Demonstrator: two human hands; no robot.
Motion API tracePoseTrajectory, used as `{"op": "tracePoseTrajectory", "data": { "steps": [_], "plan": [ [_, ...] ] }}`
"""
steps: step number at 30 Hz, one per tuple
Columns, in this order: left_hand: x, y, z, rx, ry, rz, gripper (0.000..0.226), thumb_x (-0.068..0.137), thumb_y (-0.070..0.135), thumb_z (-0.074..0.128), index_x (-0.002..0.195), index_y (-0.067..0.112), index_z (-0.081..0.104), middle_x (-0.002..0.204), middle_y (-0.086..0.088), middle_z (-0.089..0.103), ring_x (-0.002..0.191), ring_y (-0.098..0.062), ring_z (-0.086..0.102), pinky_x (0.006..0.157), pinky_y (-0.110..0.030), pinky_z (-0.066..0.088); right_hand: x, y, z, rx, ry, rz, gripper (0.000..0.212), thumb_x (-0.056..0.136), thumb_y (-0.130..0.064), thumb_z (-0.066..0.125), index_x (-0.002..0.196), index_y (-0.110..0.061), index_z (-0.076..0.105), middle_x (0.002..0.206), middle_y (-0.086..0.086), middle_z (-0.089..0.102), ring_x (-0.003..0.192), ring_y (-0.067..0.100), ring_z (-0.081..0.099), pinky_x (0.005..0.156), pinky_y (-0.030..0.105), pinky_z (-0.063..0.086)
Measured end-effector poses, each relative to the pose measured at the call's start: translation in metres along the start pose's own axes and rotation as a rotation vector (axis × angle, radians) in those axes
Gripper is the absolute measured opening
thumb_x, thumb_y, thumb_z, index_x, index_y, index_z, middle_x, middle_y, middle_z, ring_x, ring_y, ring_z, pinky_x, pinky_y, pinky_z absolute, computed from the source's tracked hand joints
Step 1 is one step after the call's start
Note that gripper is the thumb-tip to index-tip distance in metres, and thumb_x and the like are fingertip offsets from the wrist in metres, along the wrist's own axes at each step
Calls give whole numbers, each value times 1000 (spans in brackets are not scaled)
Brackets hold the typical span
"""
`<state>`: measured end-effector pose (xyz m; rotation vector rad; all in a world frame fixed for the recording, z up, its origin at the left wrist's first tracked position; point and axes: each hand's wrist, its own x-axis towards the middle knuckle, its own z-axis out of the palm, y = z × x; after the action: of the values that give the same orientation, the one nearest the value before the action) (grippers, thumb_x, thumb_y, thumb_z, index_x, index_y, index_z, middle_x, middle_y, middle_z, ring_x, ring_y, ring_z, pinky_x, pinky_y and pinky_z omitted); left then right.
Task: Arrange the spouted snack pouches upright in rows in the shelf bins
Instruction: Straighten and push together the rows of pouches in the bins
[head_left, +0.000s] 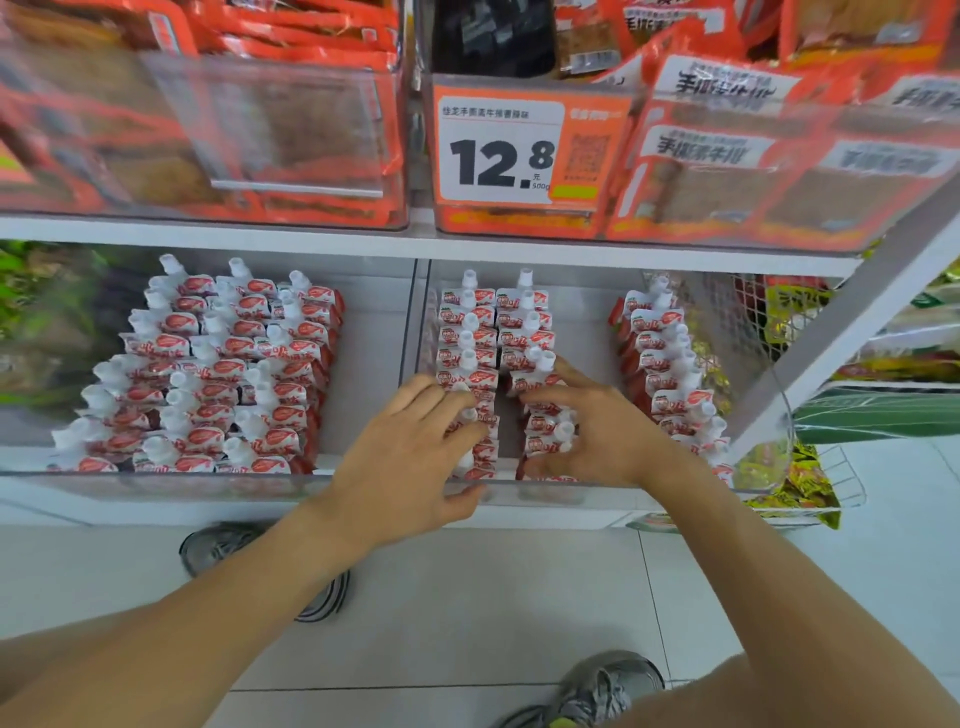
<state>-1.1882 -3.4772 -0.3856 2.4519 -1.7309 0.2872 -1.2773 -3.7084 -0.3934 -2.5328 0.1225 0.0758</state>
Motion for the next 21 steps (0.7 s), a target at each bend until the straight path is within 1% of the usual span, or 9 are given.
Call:
{"op": "tracePoseTrajectory", "data": {
  "steps": [4,5,7,9,11,12,14,17,21],
  "plan": [
    [1,0,-2,3,-11,0,51,81,60,58,105,16,67,114,-7,61,99,-26,54,107,-41,33,-3,0,-2,-29,-25,14,83,61,-47,88,136,-27,57,155,-12,29,133,12,46,111,37,41],
    [0,0,-2,1,-12,0,51,81,60,58,105,16,67,114,-7,61,99,-26,54,107,-41,33,-3,0,-3,-36,-56,27,86,63,-48,87,139,-30,52,159,-12,21,139,12,39,114,38,37],
    [1,0,-2,-4,-16,-1,51,80,59,59,105,16,68,114,-6,61,100,-25,54,107,-41,33,-4,-2,-14,25,-178,84,95,66,-53,84,147,-44,36,162,-14,2,151,12,8,121,34,18],
    [0,0,-2,-18,-25,-11,50,80,59,59,106,18,68,115,-5,61,101,-24,54,108,-41,33,3,-9,-35,127,-163,136,102,65,-57,83,148,-54,22,162,-14,0,150,12,-11,117,34,9],
    [1,1,-3,-28,-32,-16,50,79,59,59,107,19,69,115,-5,61,102,-23,54,109,-41,33,27,-14,-53,94,-41,158,106,68,-48,85,151,-49,19,163,-9,8,151,11,-10,119,39,12],
    [1,1,-3,-31,-36,-15,50,79,59,59,107,19,69,115,-4,61,102,-23,54,110,-41,33,43,-16,-57,41,-39,184,110,67,-44,87,152,-46,17,164,-4,5,151,12,-9,119,39,14],
    [1,0,-3,-39,-38,-16,50,78,60,60,106,20,69,114,-3,61,102,-22,54,110,-40,31,73,-20,-54,-38,-128,257,118,63,-40,90,152,-49,14,165,2,-8,152,17,-6,118,40,20],
    [1,0,-3,-60,-44,-21,49,77,60,60,106,21,70,113,-2,62,102,-21,56,111,-40,31,100,-19,-36,-46,-217,297,118,60,-36,92,150,-52,16,164,1,-16,152,20,1,117,38,23],
    [1,-1,-3,-69,-49,-22,50,77,60,60,107,21,70,114,-2,62,104,-21,56,111,-40,31,105,-12,-32,-88,-167,319,109,60,-32,91,149,-43,29,164,-3,-5,150,20,15,111,29,29]
  ]
}}
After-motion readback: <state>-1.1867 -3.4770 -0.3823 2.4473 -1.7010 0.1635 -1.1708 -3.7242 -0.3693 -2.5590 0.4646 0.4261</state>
